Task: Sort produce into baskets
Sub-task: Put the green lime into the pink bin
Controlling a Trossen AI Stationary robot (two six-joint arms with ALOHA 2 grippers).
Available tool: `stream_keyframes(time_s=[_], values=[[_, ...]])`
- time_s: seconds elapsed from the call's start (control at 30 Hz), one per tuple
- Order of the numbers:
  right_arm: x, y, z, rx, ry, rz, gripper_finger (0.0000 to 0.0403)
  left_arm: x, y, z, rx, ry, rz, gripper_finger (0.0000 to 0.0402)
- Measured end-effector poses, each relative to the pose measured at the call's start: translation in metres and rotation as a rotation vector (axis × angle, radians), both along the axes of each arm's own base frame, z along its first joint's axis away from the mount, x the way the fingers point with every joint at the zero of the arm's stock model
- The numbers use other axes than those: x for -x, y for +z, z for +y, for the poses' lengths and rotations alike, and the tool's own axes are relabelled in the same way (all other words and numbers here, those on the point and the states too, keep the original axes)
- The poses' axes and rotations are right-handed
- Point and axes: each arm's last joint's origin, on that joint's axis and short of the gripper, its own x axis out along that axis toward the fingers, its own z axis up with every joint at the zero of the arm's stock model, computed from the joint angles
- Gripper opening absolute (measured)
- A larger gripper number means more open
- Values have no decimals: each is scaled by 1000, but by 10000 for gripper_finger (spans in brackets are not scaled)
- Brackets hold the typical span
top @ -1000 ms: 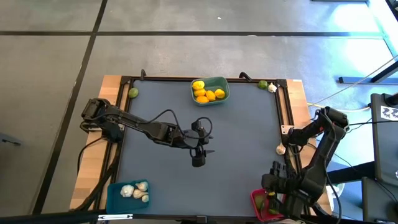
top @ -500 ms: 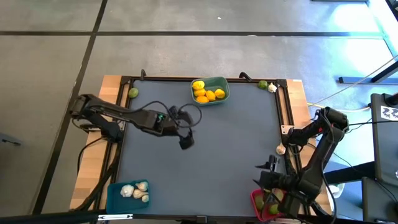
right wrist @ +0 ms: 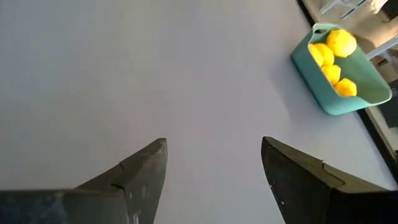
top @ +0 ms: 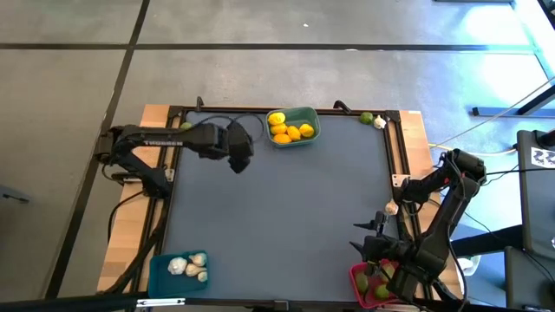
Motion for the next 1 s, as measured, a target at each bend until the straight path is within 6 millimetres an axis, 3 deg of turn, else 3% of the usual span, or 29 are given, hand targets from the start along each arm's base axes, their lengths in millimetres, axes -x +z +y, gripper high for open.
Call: stream_keyframes(time_s=[0.53,1.0], values=[[-1,2,-2,55,3,-69,259,54,-33,84,49,276,179,280],[-5,-5,-7,68,-20,-69,259,86,-38,124,38,418,231,280]])
